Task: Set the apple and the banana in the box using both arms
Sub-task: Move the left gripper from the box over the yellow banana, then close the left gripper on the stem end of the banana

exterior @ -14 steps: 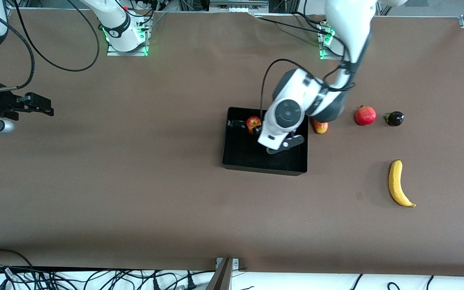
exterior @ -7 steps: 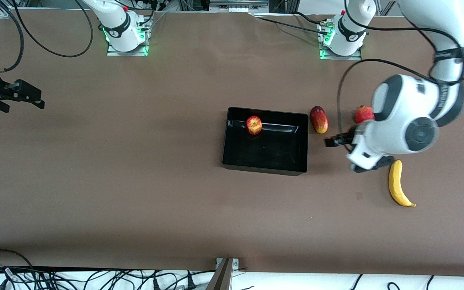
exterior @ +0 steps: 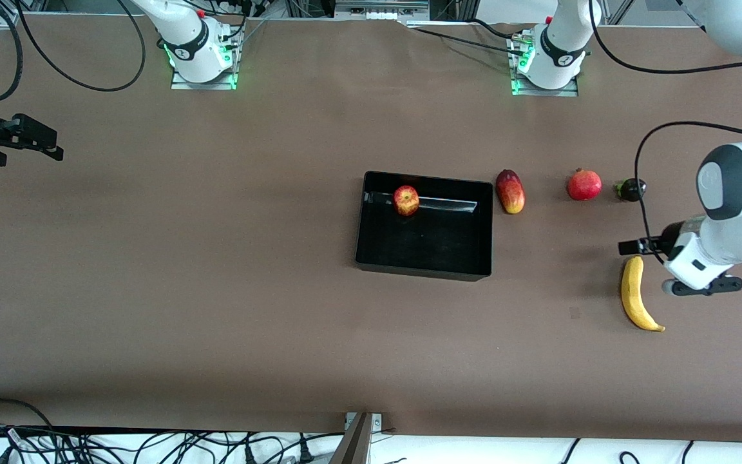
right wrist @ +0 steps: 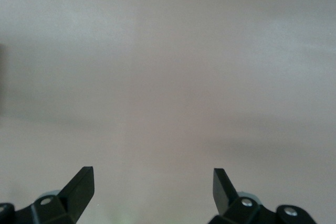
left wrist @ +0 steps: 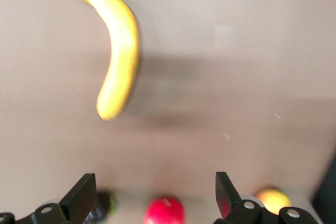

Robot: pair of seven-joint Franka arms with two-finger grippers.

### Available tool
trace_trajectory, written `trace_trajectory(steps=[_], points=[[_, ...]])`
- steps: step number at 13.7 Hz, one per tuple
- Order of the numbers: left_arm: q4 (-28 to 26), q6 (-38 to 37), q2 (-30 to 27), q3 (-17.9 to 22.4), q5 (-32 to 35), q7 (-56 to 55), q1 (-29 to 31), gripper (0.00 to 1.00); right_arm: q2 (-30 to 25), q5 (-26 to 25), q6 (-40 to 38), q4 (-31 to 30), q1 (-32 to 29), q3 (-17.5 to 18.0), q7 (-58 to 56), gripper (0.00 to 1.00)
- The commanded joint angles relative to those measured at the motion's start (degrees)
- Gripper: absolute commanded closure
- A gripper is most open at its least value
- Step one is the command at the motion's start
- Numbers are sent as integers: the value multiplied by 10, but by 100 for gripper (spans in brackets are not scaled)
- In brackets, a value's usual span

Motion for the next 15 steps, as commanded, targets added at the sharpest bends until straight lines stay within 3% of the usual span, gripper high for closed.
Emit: trace_trajectory(steps=[1,5,12,13,15], points=[[4,86,52,-1,26,35,10,0,6,-5,-4,12,-6,3,-1,0],[4,195,115,-1,31,90,33,0,10,3,-5,12,-8,3,0,0],[-2,298,173,-6,47,84,41,0,16,5,15,12,-3,6,1,0],[-2,303,180,-6,47,83,41,11,16,4,21,12,-4,5,1,0],[-6,305,180,-7,45,81,41,74,20,4,29,12,-9,2,-2,0]])
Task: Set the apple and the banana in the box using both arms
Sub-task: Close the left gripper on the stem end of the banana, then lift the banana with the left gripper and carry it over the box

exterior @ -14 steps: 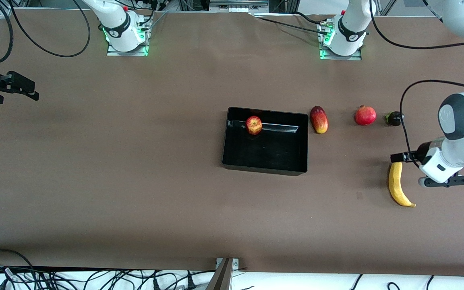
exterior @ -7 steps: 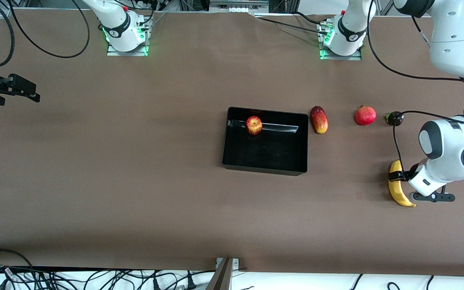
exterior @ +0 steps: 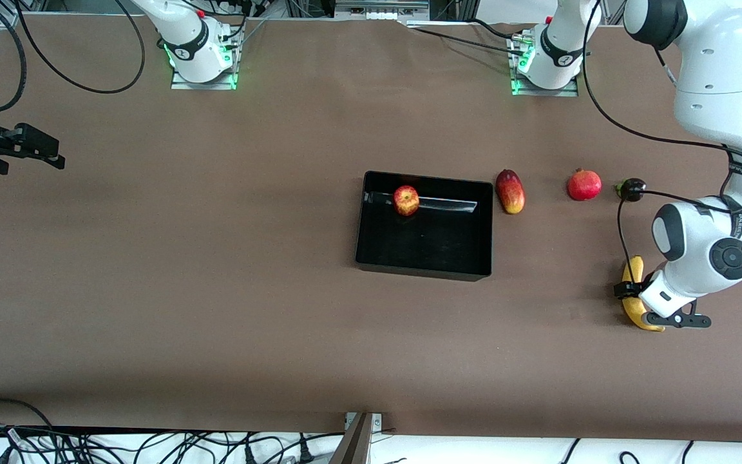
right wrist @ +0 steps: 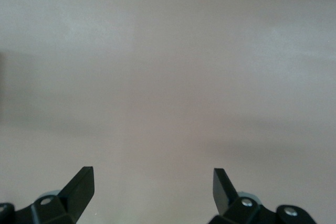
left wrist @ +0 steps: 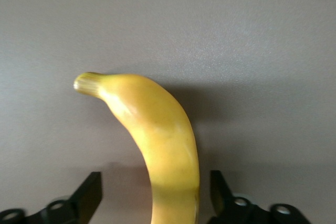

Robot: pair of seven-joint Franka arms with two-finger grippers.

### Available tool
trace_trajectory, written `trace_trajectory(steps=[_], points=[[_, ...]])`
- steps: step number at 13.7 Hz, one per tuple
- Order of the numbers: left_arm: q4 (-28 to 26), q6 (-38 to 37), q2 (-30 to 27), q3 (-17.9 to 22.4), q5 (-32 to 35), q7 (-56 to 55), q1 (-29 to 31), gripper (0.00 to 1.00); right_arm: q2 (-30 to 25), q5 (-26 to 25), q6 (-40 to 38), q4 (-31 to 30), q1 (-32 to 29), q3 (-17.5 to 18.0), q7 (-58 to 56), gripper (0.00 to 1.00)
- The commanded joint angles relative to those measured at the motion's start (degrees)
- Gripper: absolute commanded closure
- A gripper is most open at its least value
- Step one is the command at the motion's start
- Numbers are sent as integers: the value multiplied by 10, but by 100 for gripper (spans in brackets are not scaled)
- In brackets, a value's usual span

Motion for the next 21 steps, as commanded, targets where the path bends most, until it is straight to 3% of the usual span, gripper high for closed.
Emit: trace_trajectory(steps=[1,4,7,11,15,18,21], points=[[-8,4,-5,-4,13,1,5,100,8,4,4,11,-9,-6,-2,0],[-17,-32,-29,-4,13,-1,1,100,9,6,8,11,-9,-8,-2,0],[-14,-155,-90,-13,11,-33,-21,100,11,18,10,11,-8,-8,-2,0],[-10,-296,-164,-17,-13,-209,-127,100,12,26,9,9,-9,-8,-6,0],[-9,-301,-177,-17,-59,-427,-250,100,12,28,9,8,-16,-10,-8,0],[-8,-294,-166,-17,-103,-511,-323,100,12,31,9,8,-16,-10,-8,0],[-6,-261,-134,-17,-135,-572,-359,100,12,32,7,7,-16,-10,-8,0]])
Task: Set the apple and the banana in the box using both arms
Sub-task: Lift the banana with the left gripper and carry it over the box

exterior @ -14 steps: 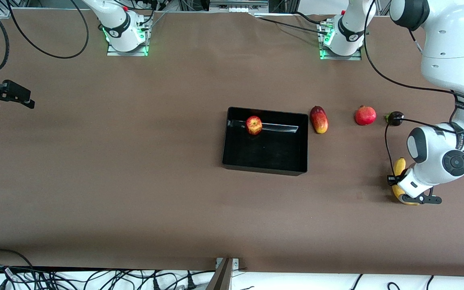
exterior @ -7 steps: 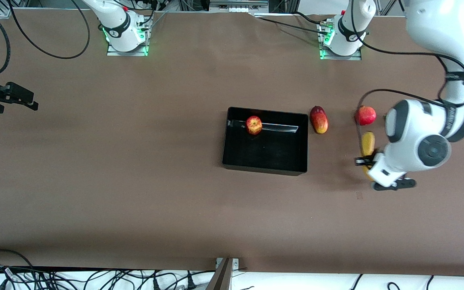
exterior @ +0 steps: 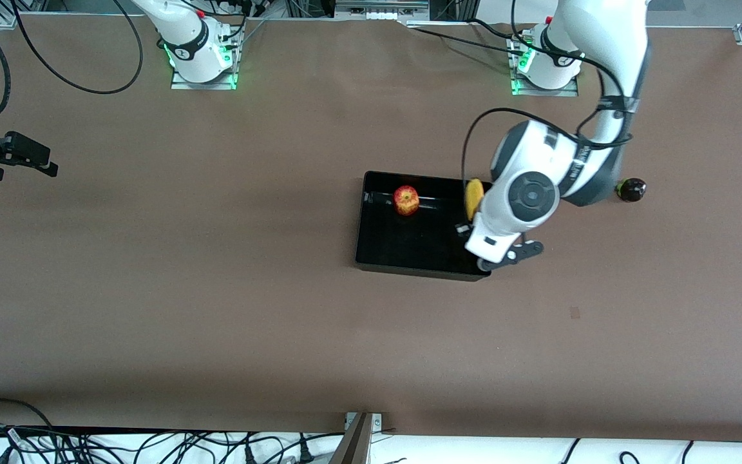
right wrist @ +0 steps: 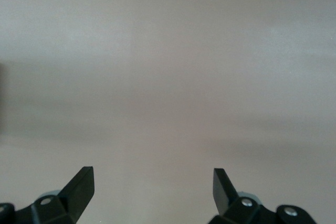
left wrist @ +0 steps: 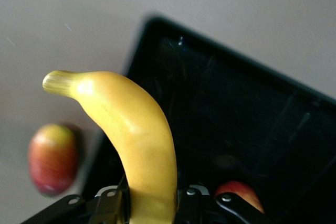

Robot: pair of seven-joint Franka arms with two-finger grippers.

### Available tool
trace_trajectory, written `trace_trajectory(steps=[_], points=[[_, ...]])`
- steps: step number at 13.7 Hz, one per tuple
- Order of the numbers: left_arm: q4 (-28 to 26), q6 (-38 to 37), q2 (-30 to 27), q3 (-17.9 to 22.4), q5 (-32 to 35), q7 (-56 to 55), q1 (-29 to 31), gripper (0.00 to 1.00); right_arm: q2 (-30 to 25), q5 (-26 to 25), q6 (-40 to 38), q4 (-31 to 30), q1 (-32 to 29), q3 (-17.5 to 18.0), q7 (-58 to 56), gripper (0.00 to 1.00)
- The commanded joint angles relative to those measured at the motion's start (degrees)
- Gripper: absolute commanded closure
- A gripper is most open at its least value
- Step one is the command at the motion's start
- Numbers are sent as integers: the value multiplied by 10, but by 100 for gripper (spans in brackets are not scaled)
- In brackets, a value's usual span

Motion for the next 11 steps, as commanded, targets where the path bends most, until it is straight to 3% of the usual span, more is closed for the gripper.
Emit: trace_trajectory(steps=[1,6,11], points=[[-3,43,28,9,-24,-33,-21,100,3,11,-5,7,-7,2,-8,0],[-4,109,74,-6,-26,-57,-32,100,3,12,-6,7,-6,2,-8,0],[-7,106,60,-21,-25,-78,-37,100,3,12,-9,6,-7,2,-8,0]])
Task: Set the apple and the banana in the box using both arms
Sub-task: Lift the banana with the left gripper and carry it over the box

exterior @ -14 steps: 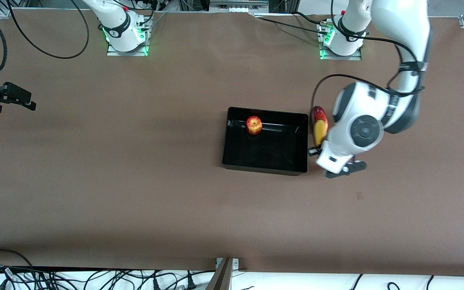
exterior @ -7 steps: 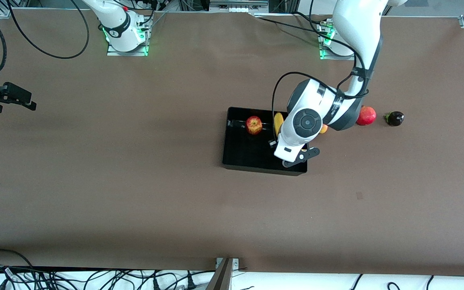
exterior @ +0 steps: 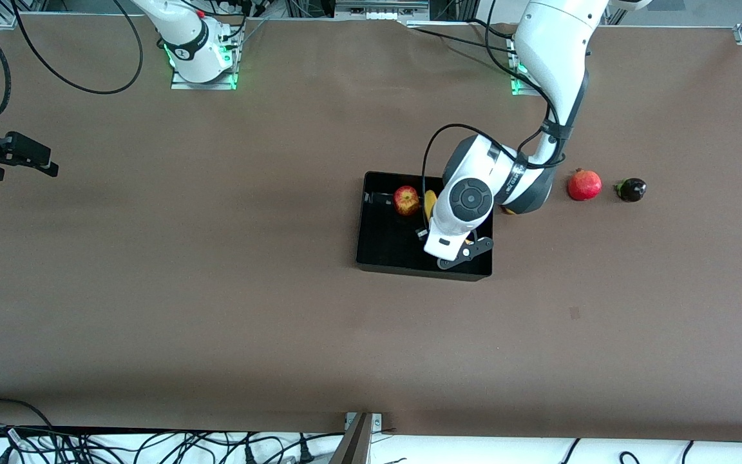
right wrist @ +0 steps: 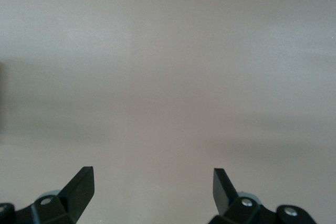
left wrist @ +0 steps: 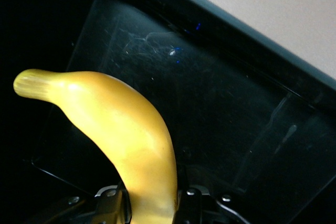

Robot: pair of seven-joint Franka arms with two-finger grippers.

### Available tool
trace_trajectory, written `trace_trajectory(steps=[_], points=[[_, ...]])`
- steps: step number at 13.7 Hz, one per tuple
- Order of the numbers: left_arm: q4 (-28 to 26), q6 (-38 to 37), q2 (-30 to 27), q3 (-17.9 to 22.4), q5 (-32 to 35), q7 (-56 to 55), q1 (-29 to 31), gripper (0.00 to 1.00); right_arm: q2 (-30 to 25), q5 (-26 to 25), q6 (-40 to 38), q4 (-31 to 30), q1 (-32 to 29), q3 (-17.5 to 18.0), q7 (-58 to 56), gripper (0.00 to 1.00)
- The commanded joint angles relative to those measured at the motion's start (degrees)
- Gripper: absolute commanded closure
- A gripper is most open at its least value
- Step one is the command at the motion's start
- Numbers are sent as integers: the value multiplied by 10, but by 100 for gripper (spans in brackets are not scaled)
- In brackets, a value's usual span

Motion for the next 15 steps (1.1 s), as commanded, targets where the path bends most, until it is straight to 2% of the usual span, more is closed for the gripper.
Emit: trace_trajectory(steps=[1,4,10,11,12,13,14,15], points=[[-4,8,-4,-2,-13,-6,-5,100,2,11,-8,7,-7,1,-9,0],[-8,49,18,-3,-12,-5,-4,100,2,11,-8,6,-7,-10,-9,0],[-9,74,39,-6,-8,2,2,100,1,11,-8,6,-5,-10,-9,0],[-9,74,40,-6,-8,3,2,96,1,11,-8,6,-6,-10,-9,0],[-9,74,42,-6,-7,5,3,72,2,11,-8,6,-6,-10,-9,0],[-9,74,46,-6,-5,6,2,33,2,11,-8,6,-6,-10,-9,0],[-9,74,46,-6,-4,6,3,15,2,11,-8,6,-6,-10,-9,0],[-9,74,46,-6,-5,6,3,7,2,11,-8,6,-6,-10,-9,0]])
